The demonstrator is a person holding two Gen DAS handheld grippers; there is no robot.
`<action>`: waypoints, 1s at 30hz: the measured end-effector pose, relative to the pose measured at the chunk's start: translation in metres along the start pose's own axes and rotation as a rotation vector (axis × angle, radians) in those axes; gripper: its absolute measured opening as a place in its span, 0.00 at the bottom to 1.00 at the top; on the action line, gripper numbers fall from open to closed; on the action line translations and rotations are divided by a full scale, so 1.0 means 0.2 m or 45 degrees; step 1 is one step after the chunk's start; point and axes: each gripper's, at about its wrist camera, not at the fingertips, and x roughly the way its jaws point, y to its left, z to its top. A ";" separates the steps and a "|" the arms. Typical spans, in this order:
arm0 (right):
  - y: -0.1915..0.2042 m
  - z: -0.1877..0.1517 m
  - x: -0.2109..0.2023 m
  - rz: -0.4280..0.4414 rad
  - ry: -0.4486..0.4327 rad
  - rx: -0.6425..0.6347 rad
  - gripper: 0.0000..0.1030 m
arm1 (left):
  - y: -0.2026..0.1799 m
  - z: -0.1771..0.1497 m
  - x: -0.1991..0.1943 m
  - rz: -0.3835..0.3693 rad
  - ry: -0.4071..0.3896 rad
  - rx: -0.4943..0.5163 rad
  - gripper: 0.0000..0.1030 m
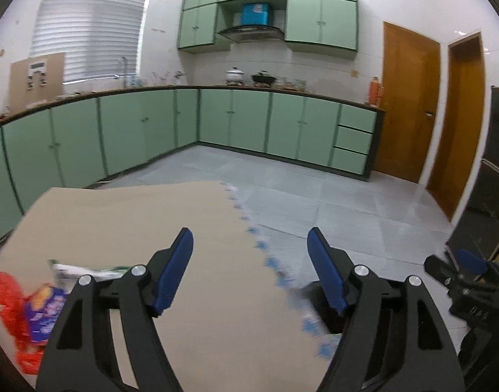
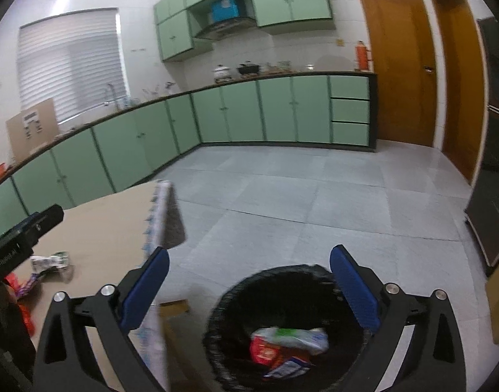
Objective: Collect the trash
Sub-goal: 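Move both tools back over the table, then grasp the red mesh bag and blue snack bag with the left tool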
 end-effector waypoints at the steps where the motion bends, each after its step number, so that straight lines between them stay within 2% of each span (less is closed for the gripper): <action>1: 0.04 0.00 0.01 0.020 0.001 -0.010 0.94 | 0.05 0.00 -0.02 0.026 0.002 -0.003 0.69; 8: 0.36 -0.05 0.05 0.145 0.027 -0.099 0.94 | 0.40 -0.08 -0.18 0.225 0.017 -0.059 0.69; 15: 0.62 -0.13 0.06 0.247 0.034 -0.156 0.94 | 0.60 -0.19 -0.39 0.378 0.002 -0.057 0.70; 22: 0.82 -0.22 0.01 0.325 0.026 -0.240 0.94 | 0.77 -0.28 -0.47 0.429 0.043 -0.108 0.71; 30: 0.94 -0.27 -0.02 0.347 0.026 -0.302 0.94 | 0.82 -0.40 -0.49 0.405 0.100 -0.132 0.73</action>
